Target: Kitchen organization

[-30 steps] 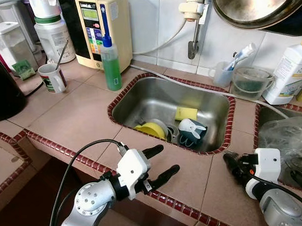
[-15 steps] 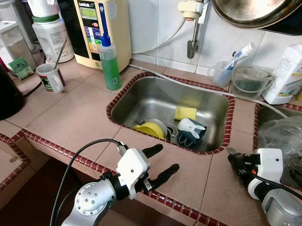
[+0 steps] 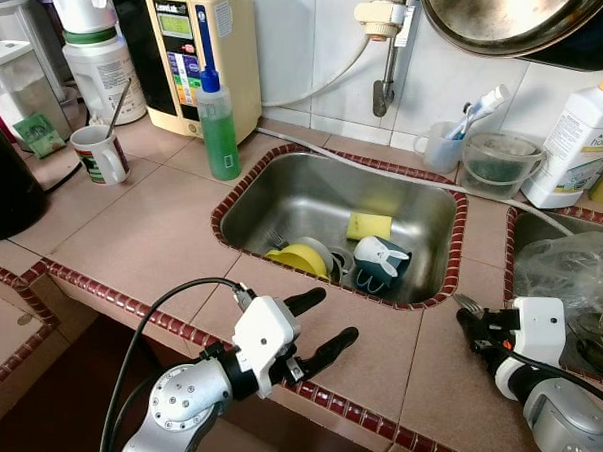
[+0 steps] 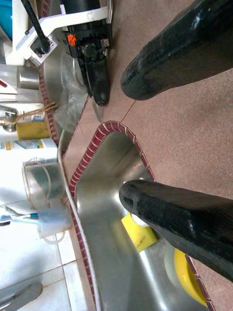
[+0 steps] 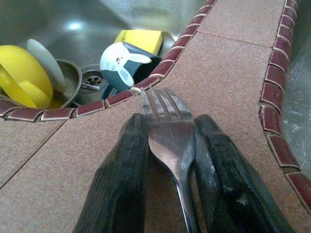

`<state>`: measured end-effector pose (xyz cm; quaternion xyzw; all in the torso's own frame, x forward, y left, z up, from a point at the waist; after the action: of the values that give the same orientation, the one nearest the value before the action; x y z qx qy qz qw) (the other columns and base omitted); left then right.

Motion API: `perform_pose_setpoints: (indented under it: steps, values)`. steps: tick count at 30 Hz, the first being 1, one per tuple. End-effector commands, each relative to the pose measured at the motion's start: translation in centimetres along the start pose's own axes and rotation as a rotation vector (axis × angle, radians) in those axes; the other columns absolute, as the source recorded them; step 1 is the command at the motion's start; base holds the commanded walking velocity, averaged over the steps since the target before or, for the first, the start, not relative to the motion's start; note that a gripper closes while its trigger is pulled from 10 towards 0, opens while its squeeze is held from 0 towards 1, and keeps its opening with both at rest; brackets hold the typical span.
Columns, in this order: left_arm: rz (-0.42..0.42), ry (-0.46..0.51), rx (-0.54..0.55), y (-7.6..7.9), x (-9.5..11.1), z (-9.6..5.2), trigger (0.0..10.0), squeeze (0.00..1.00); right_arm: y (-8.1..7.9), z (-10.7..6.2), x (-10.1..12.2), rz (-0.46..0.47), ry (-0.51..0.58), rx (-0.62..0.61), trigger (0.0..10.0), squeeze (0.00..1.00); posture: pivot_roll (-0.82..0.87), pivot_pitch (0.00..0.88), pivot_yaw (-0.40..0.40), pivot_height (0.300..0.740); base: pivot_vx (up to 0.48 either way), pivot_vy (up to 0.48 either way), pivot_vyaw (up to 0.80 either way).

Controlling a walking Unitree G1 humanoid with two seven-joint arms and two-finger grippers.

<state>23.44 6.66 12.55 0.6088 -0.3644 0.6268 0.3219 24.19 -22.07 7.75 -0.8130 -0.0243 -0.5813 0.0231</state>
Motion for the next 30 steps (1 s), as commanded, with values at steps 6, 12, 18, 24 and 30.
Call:
perform_pose_setpoints:
  steps: [6, 12, 18, 24, 30]
  values:
    - [0.011, 0.023, 0.016, -0.6, 0.8, 0.2, 10.0, 0.0, -0.6, -0.2, 2.4, 0.078, 0.158, 0.05, 0.0, 0.0, -0.17, 0.024, -0.023, 0.74, 0.0, 0.0, 0.0]
    - [0.007, 0.032, 0.038, -1.4, 1.0, 0.2, 10.0, 0.0, -0.7, -0.1, 3.6, 0.084, 0.219, 0.057, 0.0, 0.0, -0.17, 0.026, -0.021, 0.74, 0.0, 0.0, 0.0]
    - [0.011, 0.044, 0.061, -2.1, 1.4, 0.4, 10.0, 0.0, -0.8, 0.2, 4.9, 0.093, 0.275, 0.057, 0.0, 0.0, -0.17, 0.024, -0.018, 0.74, 0.0, 0.0, 0.0]
    - [0.0, 0.08, 0.128, -4.0, 2.2, 0.6, 10.0, 0.0, -0.6, 0.4, 6.5, 0.087, 0.332, 0.039, 0.0, 0.0, -0.17, 0.021, -0.012, 0.74, 0.0, 0.0, 0.0]
    - [-0.063, 0.168, 0.264, -7.2, 4.0, 0.8, 10.0, 0.0, -0.6, 0.4, 8.2, 0.089, 0.404, 0.026, 0.0, 0.0, -0.17, 0.012, -0.006, 0.74, 0.0, 0.0, 0.0]
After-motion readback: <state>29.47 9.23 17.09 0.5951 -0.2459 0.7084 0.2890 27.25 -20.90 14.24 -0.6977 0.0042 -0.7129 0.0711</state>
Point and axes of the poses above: a point about 5 cm out from each wrist's last joint towards the gripper, its own z axis pointing out of the wrist towards the gripper, its own x axis along the axis of the wrist's last joint, y = z × x, the point moved 2 cm from there along z, pointing out of the wrist towards the gripper, and after that the axes turned 5 degrees about -z, right-handed, at the moved point
